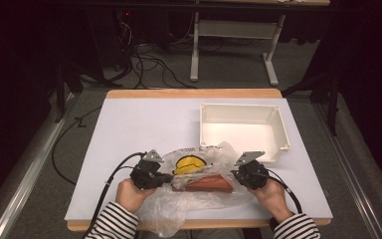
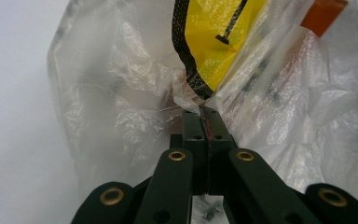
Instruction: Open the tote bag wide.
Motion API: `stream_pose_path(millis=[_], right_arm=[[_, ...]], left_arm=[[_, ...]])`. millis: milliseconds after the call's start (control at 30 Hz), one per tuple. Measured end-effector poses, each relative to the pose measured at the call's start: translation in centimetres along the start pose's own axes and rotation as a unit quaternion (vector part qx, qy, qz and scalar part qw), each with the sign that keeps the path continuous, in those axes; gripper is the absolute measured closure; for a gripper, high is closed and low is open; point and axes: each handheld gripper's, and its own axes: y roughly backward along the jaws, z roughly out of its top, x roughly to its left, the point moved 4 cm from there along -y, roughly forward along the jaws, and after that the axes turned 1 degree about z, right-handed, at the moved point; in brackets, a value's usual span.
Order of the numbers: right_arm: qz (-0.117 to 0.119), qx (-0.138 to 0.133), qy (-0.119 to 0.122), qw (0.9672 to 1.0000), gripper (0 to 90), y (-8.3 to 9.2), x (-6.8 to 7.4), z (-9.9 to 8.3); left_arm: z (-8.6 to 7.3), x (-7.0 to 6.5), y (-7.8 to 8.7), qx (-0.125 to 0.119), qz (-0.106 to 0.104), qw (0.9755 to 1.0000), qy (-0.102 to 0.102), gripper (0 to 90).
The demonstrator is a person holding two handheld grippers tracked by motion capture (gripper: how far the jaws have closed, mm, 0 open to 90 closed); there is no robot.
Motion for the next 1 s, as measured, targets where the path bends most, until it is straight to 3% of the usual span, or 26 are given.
stream_pose_path(millis=[233,333,533,567,600,733,867,1000], right_arm=[[-0.010,-0.012,0.005,0.9999,90.0,0.3,-0.3,0.2],[-0.016,-0.027,-0.006,0.9995,90.0,0.9,-0.7,0.3],[-0.033,-0.057,-0.021,0.9976,90.0,2.4,-1.8,0.6],[-0.035,-0.060,-0.023,0.9973,90.0,2.6,-1.9,0.6],[-0.035,-0.060,-0.023,0.9973,90.0,2.6,-1.9,0.6],[-0.050,-0.069,-0.026,0.9961,90.0,3.2,-2.4,0.9],[-0.056,-0.066,-0.029,0.9958,90.0,3.2,-2.8,1.0],[-0.068,-0.056,-0.034,0.9955,90.0,2.9,-3.2,0.8]], left_arm=[[0.5,0.6,0.5,-0.036,0.019,0.9992,-0.002,90.0],[0.9,0.8,1.2,-0.052,0.030,0.9982,-0.004,90.0],[1.4,1.5,2.6,-0.083,0.061,0.9947,-0.006,90.0],[1.7,1.6,2.9,-0.089,0.078,0.9929,-0.011,90.0],[1.7,1.6,2.9,-0.089,0.078,0.9929,-0.011,90.0],[2.3,1.9,2.5,-0.096,0.111,0.9888,-0.025,89.7],[2.7,2.2,1.9,-0.097,0.127,0.9868,-0.029,87.7],[2.8,2.8,1.0,-0.081,0.136,0.9870,-0.023,86.8]])
